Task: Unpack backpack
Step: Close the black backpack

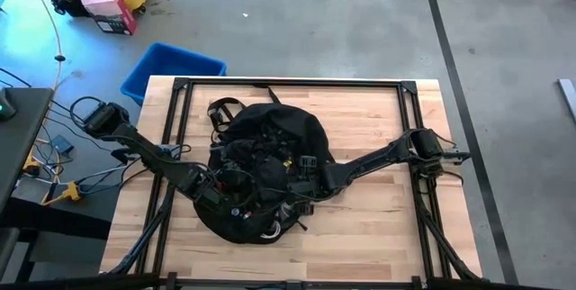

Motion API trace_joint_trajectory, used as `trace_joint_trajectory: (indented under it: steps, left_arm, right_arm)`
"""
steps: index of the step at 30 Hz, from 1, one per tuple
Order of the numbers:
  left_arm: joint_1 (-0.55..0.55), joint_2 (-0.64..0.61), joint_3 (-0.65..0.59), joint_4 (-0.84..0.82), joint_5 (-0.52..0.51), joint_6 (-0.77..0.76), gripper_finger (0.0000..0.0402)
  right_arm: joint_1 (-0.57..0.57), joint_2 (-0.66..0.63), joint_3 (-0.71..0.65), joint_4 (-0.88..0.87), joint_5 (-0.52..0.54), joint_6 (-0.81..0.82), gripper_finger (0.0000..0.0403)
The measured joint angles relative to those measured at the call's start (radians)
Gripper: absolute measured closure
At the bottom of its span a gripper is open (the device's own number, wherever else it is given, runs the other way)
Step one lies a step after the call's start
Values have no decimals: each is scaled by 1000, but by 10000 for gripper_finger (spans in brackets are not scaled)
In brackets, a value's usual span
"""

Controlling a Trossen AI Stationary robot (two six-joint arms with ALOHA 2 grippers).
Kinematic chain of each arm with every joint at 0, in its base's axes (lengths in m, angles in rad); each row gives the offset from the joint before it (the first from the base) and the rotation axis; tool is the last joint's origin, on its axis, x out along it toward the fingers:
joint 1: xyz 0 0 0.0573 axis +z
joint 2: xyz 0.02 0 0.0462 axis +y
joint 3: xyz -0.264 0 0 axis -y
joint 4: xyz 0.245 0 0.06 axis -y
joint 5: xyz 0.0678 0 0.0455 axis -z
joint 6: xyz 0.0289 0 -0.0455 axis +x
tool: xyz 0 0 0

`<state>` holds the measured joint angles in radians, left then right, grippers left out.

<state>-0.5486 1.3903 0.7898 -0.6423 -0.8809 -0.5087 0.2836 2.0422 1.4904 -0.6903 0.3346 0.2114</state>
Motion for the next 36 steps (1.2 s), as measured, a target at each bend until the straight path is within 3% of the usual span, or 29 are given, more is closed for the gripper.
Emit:
trace_joint_trajectory:
  steps: [2,5,9,11,16,20,23,30,36]
  left_arm:
    - [-2,0,48,11,-26,41,337]
    - [1,0,117,46,-60,138,337]
    - [56,0,134,291,-43,375,337]
    - [117,0,134,422,55,482,337]
    - [311,58,135,667,471,571,337]
    - [434,169,135,796,667,566,337]
    - [496,273,135,865,758,560,337]
    - [581,470,225,794,773,521,337]
    - [618,540,291,697,668,518,358]
  right_arm:
    - [12,0,10,-8,-12,-1,389]
    - [39,-9,38,-42,22,-7,397]
    - [82,-24,113,-108,99,-10,401]
    - [107,-26,146,-150,135,-10,401]
    - [157,-26,176,-220,187,-6,402]
    - [193,-26,176,-233,233,-1,402]
    - [204,-26,176,-233,241,2,403]
    - [205,-26,176,-202,241,43,403]
    - [225,-26,175,-134,213,52,403]
